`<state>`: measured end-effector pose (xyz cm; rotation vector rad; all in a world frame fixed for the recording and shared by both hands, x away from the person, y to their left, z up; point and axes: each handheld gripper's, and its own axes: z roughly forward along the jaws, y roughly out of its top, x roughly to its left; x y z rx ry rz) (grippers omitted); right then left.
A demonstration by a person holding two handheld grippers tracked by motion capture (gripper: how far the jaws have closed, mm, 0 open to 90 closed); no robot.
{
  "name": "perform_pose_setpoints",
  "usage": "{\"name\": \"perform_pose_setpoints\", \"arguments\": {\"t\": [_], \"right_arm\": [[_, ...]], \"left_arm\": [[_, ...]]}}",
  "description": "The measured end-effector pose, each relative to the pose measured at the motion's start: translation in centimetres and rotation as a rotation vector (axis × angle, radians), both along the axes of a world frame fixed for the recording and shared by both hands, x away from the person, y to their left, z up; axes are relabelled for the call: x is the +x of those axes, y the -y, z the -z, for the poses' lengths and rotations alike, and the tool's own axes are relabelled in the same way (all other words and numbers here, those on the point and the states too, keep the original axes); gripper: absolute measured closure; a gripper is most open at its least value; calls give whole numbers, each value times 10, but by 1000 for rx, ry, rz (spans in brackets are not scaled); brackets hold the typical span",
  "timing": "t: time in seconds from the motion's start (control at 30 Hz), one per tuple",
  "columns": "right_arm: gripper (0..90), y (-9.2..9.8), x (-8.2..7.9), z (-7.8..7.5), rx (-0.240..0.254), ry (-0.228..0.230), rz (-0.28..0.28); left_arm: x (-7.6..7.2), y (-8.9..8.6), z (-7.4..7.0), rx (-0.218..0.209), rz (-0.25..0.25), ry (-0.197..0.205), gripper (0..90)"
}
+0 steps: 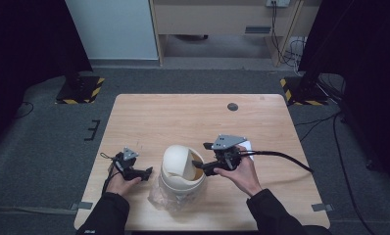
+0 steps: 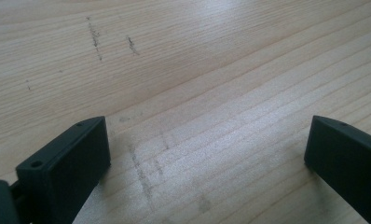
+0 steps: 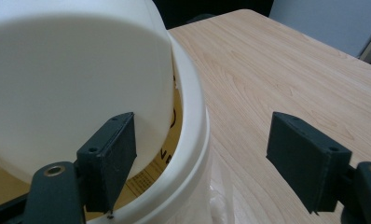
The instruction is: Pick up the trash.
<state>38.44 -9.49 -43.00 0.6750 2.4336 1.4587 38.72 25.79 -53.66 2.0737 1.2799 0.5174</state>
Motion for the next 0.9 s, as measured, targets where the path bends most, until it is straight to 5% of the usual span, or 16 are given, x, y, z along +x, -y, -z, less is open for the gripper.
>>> {"name": "perform_pose_setpoints", "arguments": {"t": [0.9], "right_arm": [[249,-6,6,3,41,-20,1]], "left_arm": [[0,0,0,0,0,0,0]]}}
